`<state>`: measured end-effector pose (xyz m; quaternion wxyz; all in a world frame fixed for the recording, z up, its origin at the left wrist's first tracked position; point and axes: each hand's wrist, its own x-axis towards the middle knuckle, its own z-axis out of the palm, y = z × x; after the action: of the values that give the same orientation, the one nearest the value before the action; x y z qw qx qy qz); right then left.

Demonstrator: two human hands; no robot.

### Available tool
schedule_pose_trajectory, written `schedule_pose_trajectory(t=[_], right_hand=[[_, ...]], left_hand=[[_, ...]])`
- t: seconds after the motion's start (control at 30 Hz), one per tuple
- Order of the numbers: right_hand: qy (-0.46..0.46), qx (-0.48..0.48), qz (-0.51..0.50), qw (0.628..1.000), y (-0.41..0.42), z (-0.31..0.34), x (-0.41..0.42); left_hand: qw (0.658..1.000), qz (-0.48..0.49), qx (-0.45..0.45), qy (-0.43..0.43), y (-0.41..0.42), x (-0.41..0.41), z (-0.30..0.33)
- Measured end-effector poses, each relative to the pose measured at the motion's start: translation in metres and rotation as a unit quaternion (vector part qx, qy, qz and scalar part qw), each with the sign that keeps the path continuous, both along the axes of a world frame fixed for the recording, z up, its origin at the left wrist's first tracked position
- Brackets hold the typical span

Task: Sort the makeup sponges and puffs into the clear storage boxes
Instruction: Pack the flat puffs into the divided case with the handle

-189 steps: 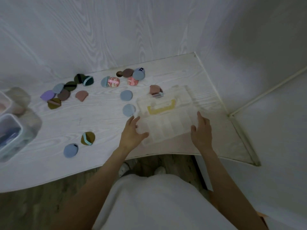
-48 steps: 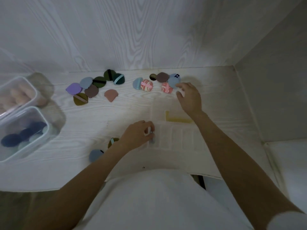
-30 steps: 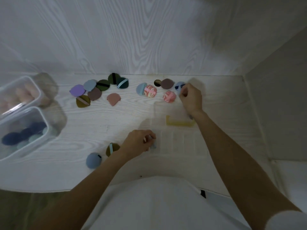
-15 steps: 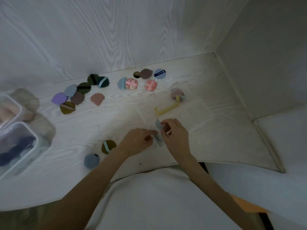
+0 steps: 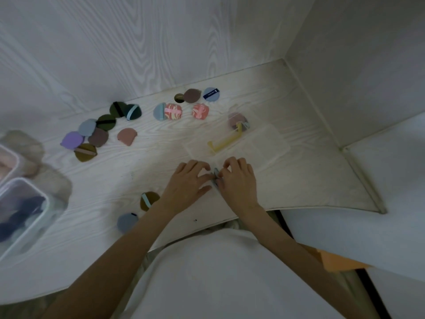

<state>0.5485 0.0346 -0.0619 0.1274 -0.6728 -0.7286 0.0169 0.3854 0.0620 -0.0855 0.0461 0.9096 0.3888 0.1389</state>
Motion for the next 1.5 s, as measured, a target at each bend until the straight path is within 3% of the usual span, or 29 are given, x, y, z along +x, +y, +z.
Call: schedule_pose_trajectory(t=[0.17,0.33,0.57,0.77,0.97,1.17,1.27,1.37,1.5], right_hand=[[0.004,0.064,0.035,0.997,-0.003,0.001,0.001],[-0.008,0.003,0.008,1.000,-0.010,-0.014,0.003],[0.051,0.026,-0.003,0.998,-0.003,-0.010,-0.002],[0.066,0.131,0.042,0.988,-0.003,0.004,0.000],[0.040,0.051,0.033,0.997,-0.006,-0.014,-0.006],[0.175,0.056,0.028,0.983,-0.014,-0.012,-0.003],[0.197,0.003,0.000,0.980,-0.012,-0.009,-0.002],[0.173,0.025,0.005,0.985,-0.005,-0.007,-0.002],[0.053,0.065,0.053,0.995,-0.008,-0.008,-0.009]], left_hand=[[0.999,0.009,0.030,0.013,0.003,0.001,0.006],[0.999,0.023,0.027,0.002,0.000,0.002,0.005],[0.999,0.030,0.024,0.003,-0.003,-0.001,-0.002],[0.999,0.047,0.021,0.006,-0.005,-0.010,0.001],[0.998,0.053,0.023,0.000,-0.006,-0.010,-0.002],[0.999,0.052,0.010,0.009,-0.006,-0.009,0.001],[0.999,0.053,0.002,0.015,-0.005,-0.010,0.003],[0.999,0.051,-0.004,0.015,-0.005,-0.009,0.003],[0.999,0.051,0.004,0.012,-0.004,-0.010,0.000]])
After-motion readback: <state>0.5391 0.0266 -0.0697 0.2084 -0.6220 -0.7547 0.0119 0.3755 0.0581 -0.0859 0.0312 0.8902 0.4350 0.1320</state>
